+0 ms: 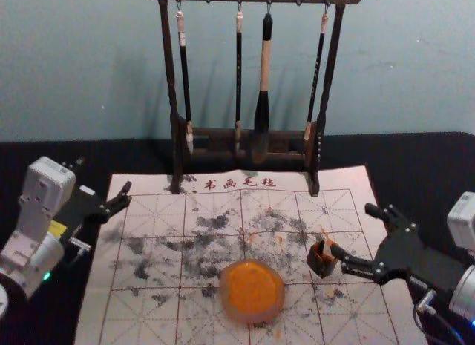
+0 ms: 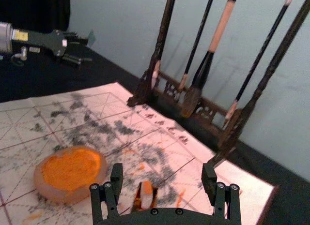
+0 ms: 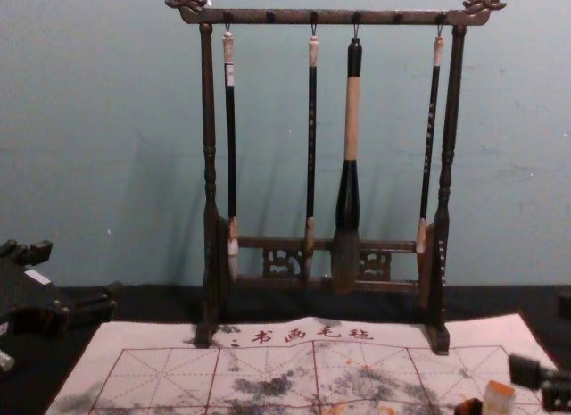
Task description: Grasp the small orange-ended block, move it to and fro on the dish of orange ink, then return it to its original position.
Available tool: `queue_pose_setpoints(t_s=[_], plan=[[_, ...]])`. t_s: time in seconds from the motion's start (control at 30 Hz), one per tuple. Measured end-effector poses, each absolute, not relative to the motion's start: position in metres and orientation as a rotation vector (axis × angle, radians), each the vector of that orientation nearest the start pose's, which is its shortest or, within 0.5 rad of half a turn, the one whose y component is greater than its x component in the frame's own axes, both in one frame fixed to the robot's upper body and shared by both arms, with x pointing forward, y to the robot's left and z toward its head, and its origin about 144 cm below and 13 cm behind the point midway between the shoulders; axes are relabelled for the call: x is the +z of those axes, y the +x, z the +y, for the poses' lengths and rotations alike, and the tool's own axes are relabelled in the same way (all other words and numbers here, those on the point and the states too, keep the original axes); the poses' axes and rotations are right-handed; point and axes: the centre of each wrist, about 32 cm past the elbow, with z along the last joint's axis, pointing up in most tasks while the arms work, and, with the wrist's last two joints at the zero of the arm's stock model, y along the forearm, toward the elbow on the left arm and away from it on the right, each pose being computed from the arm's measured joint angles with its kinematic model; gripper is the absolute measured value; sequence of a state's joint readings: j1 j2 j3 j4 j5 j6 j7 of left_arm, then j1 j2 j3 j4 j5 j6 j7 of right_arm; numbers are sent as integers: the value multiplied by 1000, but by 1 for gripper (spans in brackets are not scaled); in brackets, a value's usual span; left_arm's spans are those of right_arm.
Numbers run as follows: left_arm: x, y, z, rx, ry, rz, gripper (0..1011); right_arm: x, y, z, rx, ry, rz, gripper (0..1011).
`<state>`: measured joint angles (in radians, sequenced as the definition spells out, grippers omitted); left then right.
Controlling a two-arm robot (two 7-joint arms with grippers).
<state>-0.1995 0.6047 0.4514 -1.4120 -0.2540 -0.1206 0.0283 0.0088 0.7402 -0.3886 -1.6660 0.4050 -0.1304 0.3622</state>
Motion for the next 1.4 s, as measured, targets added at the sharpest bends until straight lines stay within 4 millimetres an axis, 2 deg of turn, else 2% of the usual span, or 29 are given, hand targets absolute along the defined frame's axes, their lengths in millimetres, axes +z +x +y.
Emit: queue_pose_setpoints(t_s=[0.57, 1.4], plan=[[1140, 489, 310, 1248, 304, -285, 1001, 1145, 449, -310, -777, -293, -109, 1002], [1140, 489, 310, 1248, 304, -285, 1001, 1138, 461, -308, -775, -302, -12, 1002]])
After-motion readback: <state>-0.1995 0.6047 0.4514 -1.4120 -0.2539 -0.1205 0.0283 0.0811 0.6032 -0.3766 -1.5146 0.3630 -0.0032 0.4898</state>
